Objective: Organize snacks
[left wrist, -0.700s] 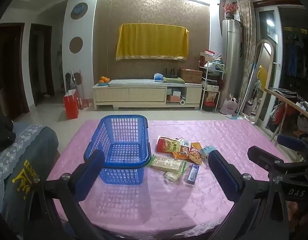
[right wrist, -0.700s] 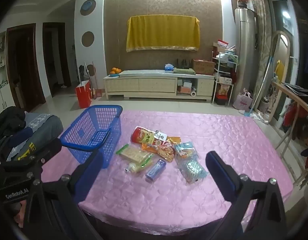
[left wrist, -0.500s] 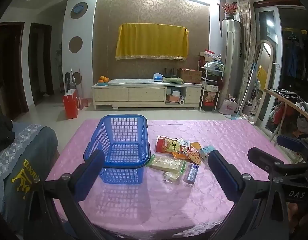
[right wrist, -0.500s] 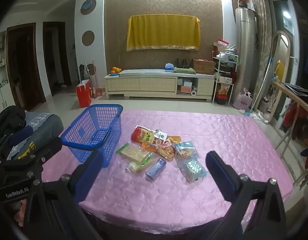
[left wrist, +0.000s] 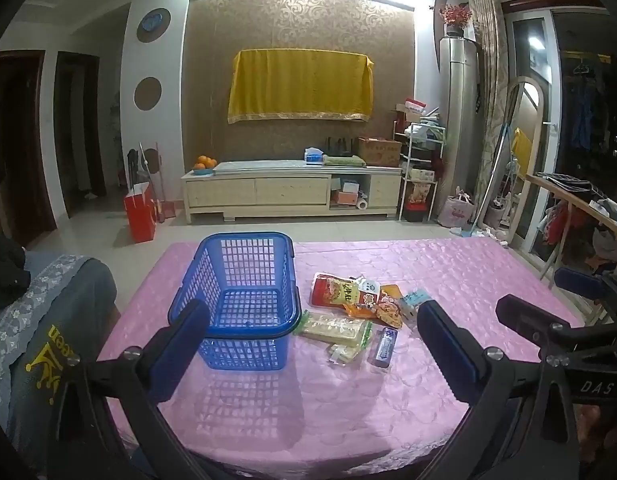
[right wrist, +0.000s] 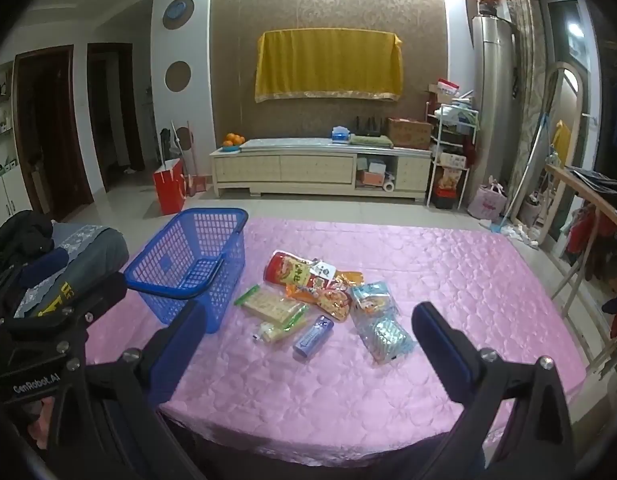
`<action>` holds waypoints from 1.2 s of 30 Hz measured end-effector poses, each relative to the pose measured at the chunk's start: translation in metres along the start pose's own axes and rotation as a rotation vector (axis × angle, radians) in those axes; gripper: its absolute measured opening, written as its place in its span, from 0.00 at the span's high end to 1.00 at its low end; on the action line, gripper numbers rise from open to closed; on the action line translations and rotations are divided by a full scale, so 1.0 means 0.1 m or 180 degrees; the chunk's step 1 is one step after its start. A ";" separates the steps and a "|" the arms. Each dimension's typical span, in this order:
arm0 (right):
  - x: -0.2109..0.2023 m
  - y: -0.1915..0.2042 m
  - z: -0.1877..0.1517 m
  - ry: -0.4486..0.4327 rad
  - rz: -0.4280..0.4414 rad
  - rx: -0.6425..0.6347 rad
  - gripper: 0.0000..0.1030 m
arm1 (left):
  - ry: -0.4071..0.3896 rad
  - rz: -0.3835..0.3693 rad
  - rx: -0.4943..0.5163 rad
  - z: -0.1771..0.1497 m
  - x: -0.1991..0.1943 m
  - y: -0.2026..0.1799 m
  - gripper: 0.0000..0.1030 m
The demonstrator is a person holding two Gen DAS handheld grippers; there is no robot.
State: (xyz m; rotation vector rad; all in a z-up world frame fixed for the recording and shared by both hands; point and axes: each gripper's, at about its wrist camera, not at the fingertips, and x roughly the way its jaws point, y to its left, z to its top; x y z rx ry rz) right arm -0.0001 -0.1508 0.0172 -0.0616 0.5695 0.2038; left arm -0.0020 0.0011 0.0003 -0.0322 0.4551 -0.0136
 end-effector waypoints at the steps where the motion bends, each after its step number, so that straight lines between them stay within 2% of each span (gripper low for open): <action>1: 0.00 0.01 0.00 0.0004 -0.0001 -0.0002 0.00 | -0.0001 -0.0003 0.0000 0.00 -0.01 0.00 0.00; 14: -0.02 0.04 -0.04 0.0034 0.0074 -0.0055 0.00 | 0.0011 0.0067 0.0052 -0.03 -0.01 -0.02 0.00; 36: -0.02 -0.01 0.03 0.0049 -0.0001 0.0004 0.00 | 0.0027 -0.0036 0.0044 -0.02 -0.07 -0.02 0.00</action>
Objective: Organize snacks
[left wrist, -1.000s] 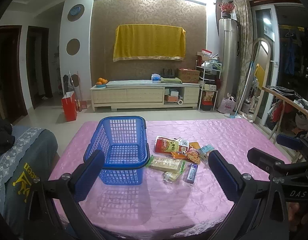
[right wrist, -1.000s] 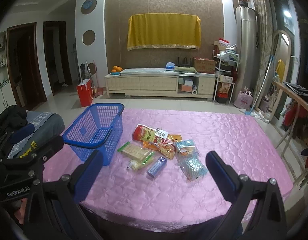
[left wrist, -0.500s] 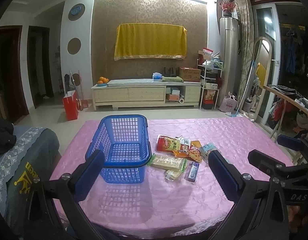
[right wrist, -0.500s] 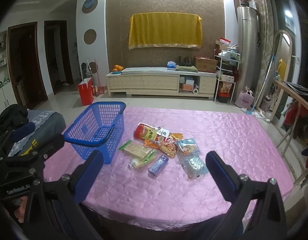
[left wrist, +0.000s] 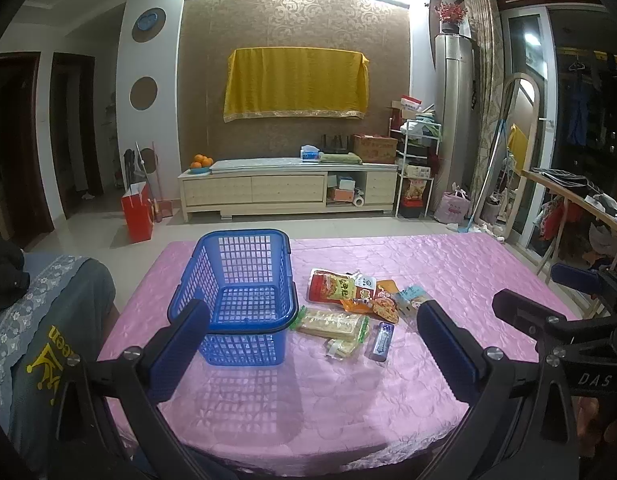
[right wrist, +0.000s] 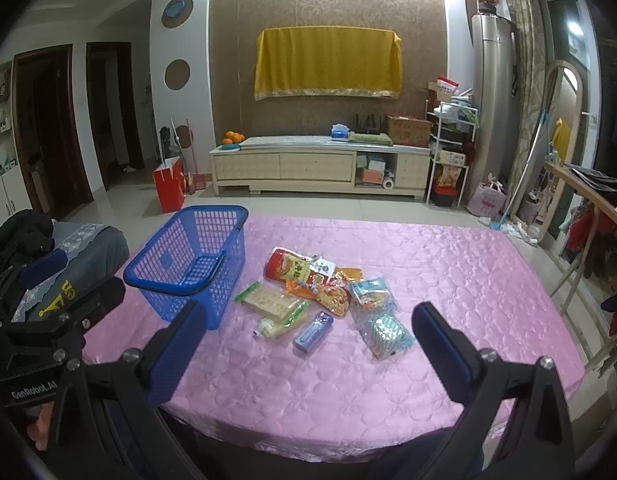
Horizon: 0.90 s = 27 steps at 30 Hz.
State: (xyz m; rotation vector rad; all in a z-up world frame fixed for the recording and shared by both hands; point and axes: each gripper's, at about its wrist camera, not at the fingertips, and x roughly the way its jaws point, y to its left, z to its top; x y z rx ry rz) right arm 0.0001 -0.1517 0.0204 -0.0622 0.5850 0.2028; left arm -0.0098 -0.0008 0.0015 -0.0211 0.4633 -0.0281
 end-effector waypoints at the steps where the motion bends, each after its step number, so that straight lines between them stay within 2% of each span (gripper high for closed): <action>1: 0.00 0.00 -0.01 -0.0001 0.0001 0.0005 0.00 | 0.0003 0.0002 0.0003 0.00 0.00 0.00 0.00; 27: -0.06 -0.02 -0.02 -0.0027 0.0002 -0.0015 0.00 | 0.0007 -0.0016 0.0014 0.01 -0.02 0.01 0.00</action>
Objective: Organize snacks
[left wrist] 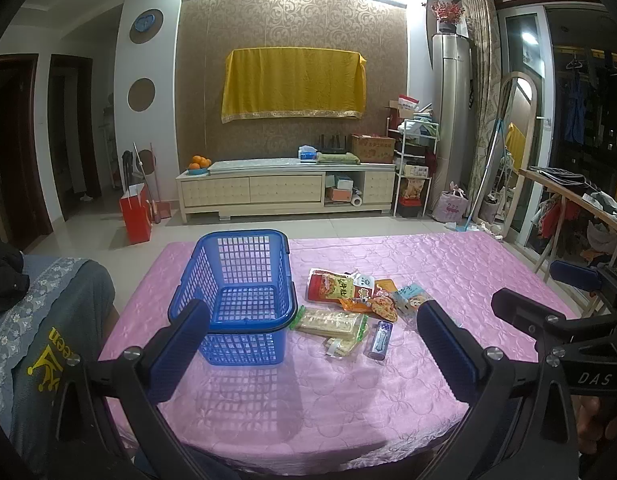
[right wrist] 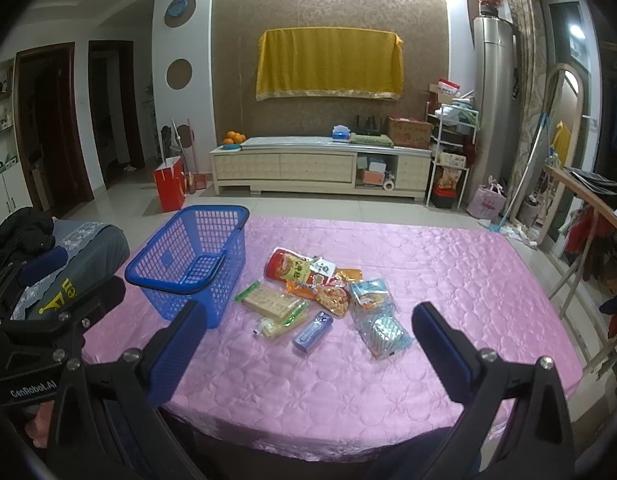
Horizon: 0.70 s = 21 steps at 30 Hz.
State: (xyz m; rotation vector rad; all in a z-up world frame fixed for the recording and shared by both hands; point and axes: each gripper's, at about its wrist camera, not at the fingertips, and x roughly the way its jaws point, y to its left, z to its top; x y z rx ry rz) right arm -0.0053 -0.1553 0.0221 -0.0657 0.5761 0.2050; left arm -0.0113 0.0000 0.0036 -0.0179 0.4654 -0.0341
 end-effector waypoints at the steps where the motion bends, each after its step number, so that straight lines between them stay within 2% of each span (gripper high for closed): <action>1: 0.00 0.00 0.00 0.0002 0.0003 0.0002 0.00 | 0.0000 -0.0001 0.0001 0.00 0.00 0.00 0.00; 11: 0.02 -0.01 0.02 0.0026 0.0046 0.0015 0.00 | -0.0009 -0.0060 0.0012 0.06 -0.01 -0.02 0.00; 17: 0.10 -0.14 0.14 -0.0034 0.0059 -0.0063 0.00 | -0.0015 -0.0147 0.0082 0.19 0.13 -0.09 0.00; 21: 0.16 -0.26 0.20 -0.0189 0.0004 -0.0108 0.00 | 0.0083 -0.0229 0.0099 0.29 0.34 -0.15 0.00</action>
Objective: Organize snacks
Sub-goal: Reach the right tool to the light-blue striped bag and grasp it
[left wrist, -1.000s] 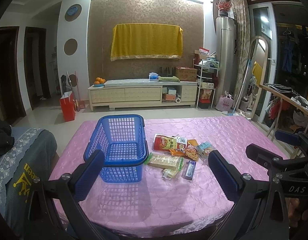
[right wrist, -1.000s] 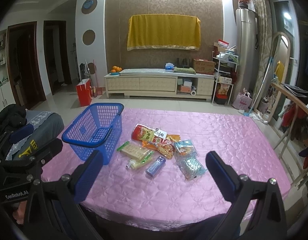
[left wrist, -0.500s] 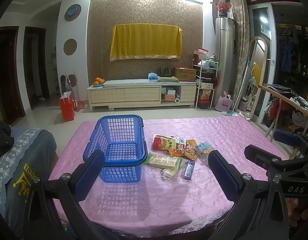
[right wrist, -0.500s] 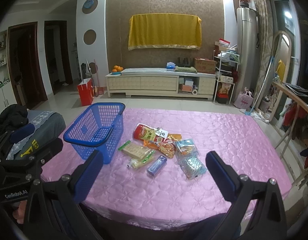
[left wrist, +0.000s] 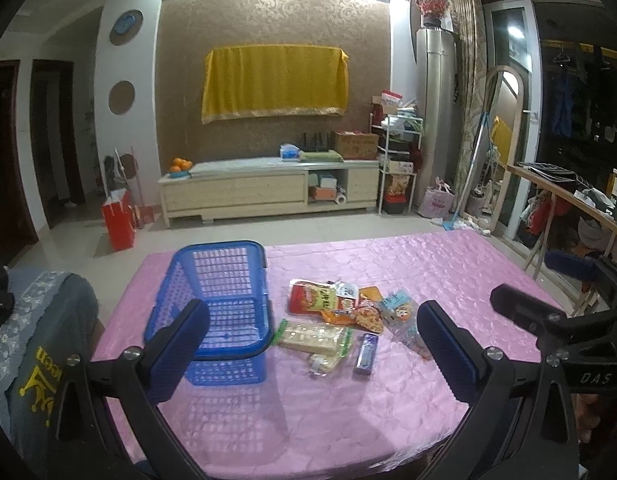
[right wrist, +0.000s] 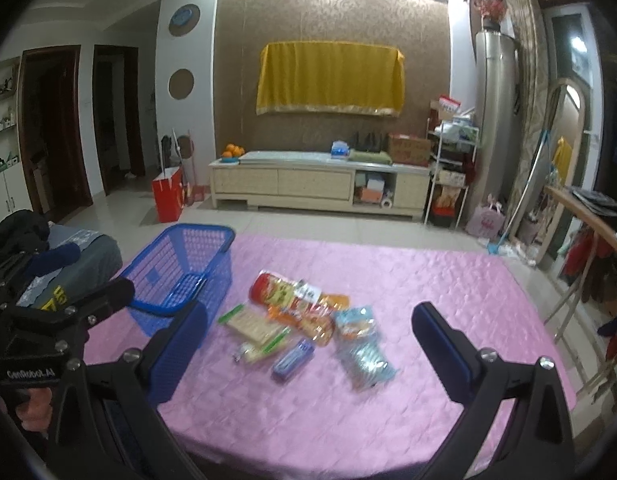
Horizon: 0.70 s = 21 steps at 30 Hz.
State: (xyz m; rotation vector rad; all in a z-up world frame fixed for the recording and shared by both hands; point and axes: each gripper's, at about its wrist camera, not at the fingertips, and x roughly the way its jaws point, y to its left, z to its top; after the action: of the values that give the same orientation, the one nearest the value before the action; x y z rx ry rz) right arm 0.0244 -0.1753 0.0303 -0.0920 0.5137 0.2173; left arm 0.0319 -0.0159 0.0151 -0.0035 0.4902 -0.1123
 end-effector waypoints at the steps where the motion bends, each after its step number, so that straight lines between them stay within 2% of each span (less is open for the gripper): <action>1: 0.03 -0.04 0.02 0.0001 0.0021 -0.0006 0.00 | 0.0039 -0.0050 -0.0019 0.02 0.06 0.00 0.00; 7: 0.33 -0.24 0.05 0.0129 -0.0017 -0.0201 0.00 | 0.0265 -0.0158 -0.0059 0.09 0.52 -0.10 0.00; 14: 0.83 -0.58 -0.02 0.0498 0.0058 -0.0063 0.00 | 0.0556 -0.0249 -0.0057 0.03 1.05 -0.24 0.00; 21: 1.35 -0.82 -0.29 0.0942 0.0092 0.0055 0.00 | 0.0903 -0.0234 0.0015 -0.16 1.57 -0.36 0.00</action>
State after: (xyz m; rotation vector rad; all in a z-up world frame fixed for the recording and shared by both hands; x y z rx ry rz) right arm 0.1441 -0.2341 -0.0595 -0.1006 0.8116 0.2287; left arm 0.1577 -0.0678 -0.0714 -0.0009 0.7735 -0.1876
